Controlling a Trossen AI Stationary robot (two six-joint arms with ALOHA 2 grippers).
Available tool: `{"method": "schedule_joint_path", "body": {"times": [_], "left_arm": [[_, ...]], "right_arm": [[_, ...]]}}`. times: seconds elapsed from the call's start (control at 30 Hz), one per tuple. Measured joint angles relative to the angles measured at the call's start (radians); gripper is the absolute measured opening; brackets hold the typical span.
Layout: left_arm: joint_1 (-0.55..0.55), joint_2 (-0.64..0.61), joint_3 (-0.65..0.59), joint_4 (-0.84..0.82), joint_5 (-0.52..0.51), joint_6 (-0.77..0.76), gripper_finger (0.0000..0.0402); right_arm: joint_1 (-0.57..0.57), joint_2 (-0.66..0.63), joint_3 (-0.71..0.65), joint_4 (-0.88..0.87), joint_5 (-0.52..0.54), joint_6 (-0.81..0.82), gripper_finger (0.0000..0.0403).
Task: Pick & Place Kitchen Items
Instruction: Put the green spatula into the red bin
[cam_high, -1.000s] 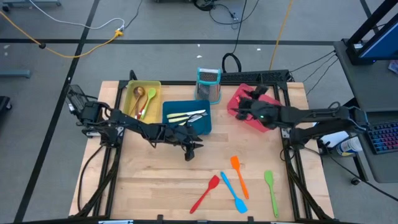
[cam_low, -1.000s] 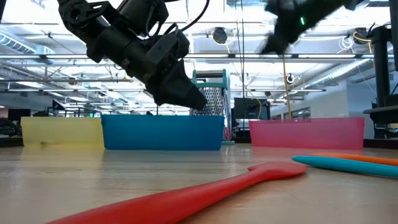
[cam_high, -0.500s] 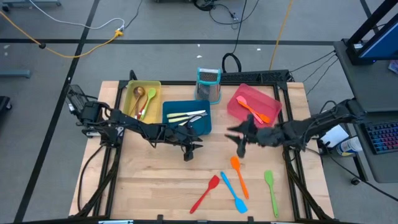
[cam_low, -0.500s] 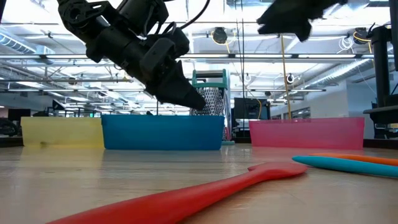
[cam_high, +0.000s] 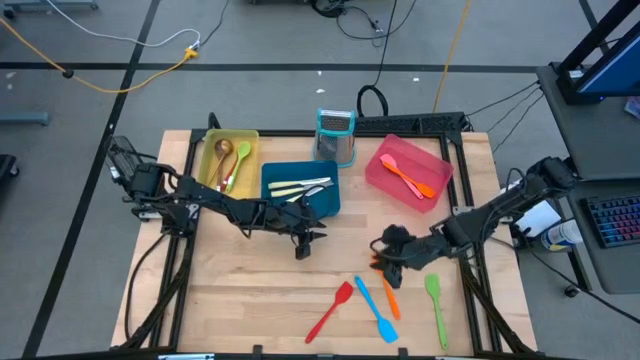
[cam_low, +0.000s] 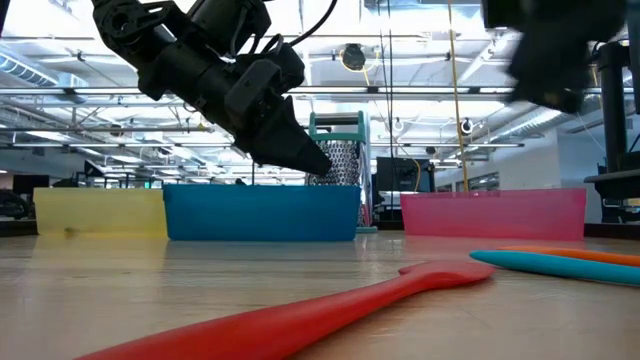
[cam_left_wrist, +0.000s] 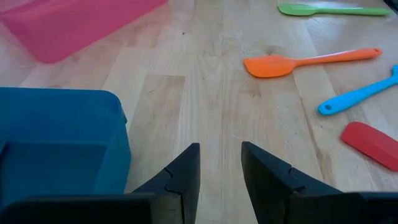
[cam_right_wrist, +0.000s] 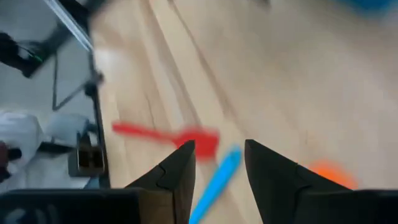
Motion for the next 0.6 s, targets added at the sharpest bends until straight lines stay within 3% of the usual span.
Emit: {"method": "schedule_joint_path", "body": {"times": [0.2,0.4,0.53,0.6], "left_arm": [[0.0,0.0,0.0,0.002,0.0,-0.002,0.012],[0.0,0.0,0.0,0.001,0.0,0.002,0.012],[0.0,0.0,0.0,0.0,0.0,0.001,0.012],[0.0,0.0,0.0,0.0,0.0,0.001,0.012]], "right_arm": [[0.065,0.044,0.0,-0.269,-0.25,0.478,0.013],[0.129,0.095,0.0,-0.355,-0.591,0.871,0.013],[0.173,0.127,0.0,-0.395,-0.745,0.986,0.013],[0.197,0.14,0.0,-0.443,-0.747,1.022,0.013]]}}
